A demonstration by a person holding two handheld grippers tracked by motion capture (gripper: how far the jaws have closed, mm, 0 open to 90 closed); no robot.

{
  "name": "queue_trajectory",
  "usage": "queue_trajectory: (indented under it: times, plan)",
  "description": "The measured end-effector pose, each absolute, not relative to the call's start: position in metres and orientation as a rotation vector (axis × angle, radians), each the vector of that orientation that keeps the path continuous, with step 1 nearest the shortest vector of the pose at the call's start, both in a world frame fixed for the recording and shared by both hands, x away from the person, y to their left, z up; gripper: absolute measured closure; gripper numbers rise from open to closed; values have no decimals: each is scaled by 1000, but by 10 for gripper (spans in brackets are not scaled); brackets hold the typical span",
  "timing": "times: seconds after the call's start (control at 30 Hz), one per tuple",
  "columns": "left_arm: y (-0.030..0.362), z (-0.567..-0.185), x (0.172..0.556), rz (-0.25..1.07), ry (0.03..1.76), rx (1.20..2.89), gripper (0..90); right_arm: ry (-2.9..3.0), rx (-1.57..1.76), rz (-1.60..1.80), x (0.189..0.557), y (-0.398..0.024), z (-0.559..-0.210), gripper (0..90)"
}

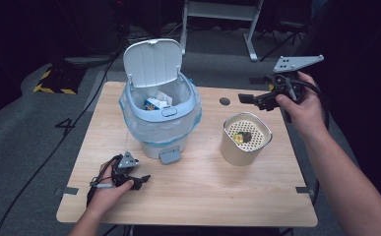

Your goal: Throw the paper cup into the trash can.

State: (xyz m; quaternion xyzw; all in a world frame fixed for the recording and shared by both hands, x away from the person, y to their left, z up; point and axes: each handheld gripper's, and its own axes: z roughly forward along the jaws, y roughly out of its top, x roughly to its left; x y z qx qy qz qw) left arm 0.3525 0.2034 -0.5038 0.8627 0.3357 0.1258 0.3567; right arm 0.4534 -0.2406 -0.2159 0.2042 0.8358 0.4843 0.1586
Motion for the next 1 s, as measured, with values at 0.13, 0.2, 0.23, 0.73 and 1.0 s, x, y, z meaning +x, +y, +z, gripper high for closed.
queue_trajectory:
  times: [0.13, 0.2, 0.23, 0.73, 1.0]
  plan:
    - [203, -504, 353, 324, 867, 2227, 235, 2396, 621, 1348, 447, -258, -221, 213]
    - [203, -504, 353, 325, 866, 2228, 235, 2402, 630, 1341, 443, -266, -224, 218]
    - [203, -504, 353, 325, 867, 2228, 235, 2403, 636, 1336, 442, -269, -226, 219]
    - [203, -504, 353, 325, 867, 2227, 235, 2426, 743, 1253, 411, -320, -270, 223]
    - [203, -504, 352, 333, 880, 2222, 238, 2396, 792, 1258, 391, -345, -304, 208]
